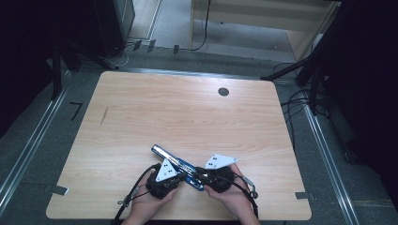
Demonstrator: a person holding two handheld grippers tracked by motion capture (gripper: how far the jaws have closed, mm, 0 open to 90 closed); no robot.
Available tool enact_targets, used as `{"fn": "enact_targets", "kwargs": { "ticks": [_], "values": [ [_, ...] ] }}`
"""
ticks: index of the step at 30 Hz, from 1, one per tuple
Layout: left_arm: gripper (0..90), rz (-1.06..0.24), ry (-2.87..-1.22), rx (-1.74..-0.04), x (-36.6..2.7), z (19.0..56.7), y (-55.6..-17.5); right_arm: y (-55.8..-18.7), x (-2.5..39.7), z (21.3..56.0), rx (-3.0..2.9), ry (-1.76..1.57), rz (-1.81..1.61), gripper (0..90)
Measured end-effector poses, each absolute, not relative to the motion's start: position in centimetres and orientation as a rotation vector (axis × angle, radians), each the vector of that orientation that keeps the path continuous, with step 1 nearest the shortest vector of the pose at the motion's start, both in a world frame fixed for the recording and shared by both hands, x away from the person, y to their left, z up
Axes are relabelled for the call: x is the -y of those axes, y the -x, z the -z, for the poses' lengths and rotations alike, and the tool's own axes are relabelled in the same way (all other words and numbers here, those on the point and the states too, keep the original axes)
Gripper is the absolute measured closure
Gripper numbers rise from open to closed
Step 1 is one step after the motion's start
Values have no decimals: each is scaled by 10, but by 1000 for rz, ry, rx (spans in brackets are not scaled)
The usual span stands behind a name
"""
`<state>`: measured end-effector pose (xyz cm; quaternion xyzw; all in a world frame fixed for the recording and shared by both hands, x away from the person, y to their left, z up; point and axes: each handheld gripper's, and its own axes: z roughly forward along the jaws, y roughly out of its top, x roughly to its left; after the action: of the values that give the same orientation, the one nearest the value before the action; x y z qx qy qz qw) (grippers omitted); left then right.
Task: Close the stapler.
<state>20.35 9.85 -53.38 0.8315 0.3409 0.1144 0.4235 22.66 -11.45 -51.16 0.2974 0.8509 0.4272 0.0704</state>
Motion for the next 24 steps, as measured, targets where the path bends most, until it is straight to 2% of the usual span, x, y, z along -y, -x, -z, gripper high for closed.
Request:
{"fn": "enact_targets", "kwargs": {
  "ticks": [24],
  "values": [
    [900, -287, -2081, -852, -98, 534, -204, -224, 110, 507, -2539, -783, -1259, 800]
  ]
}}
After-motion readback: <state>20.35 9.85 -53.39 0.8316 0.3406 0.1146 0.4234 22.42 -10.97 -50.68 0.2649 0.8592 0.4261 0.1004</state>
